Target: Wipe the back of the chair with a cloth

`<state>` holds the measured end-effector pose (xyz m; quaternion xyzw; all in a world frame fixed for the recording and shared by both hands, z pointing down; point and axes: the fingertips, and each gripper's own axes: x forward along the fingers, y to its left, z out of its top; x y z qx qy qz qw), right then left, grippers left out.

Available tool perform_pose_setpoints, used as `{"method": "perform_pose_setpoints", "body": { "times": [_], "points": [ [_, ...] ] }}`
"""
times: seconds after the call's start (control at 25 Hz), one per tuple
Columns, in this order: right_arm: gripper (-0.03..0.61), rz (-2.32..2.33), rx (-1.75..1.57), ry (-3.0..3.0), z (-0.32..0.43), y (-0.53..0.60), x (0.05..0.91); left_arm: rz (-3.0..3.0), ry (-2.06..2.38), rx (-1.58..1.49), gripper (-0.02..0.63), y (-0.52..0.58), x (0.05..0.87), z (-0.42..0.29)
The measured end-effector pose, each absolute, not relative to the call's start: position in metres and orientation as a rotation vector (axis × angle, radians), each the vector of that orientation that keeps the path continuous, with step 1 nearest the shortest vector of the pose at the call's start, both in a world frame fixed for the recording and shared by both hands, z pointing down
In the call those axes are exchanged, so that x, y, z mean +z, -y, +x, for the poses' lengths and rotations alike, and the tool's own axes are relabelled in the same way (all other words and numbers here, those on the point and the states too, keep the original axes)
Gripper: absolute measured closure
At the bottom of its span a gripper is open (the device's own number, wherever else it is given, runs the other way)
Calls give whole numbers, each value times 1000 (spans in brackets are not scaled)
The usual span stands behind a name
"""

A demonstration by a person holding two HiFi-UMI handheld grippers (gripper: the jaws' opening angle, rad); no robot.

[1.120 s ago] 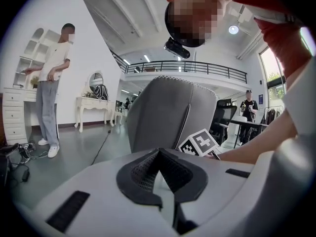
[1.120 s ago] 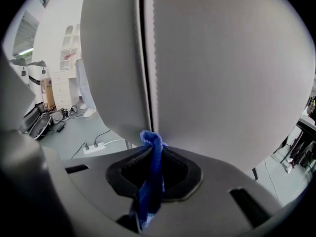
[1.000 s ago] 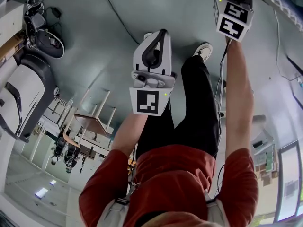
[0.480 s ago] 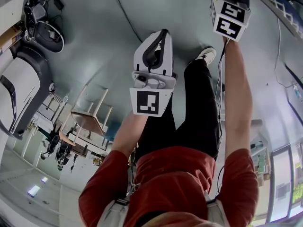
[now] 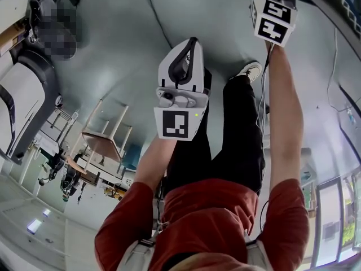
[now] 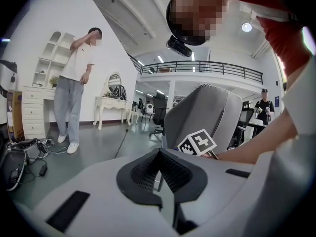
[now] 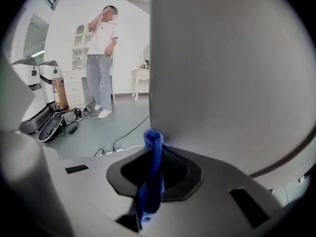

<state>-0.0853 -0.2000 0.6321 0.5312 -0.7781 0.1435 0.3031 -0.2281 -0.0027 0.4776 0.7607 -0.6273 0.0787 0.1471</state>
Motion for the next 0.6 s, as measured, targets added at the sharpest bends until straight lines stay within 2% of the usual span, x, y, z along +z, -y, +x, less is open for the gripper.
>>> {"method": "perform_pose_setpoints", "body": {
  "times": [0.32, 0.6],
  "points": [
    [531, 1407, 403, 2052, -87, 195, 631, 2218, 1791, 239, 601, 1, 471, -229],
    [529, 1406, 412, 2111, -85, 166, 595, 2240, 1801, 241, 600, 13, 448, -222]
  ]
}}
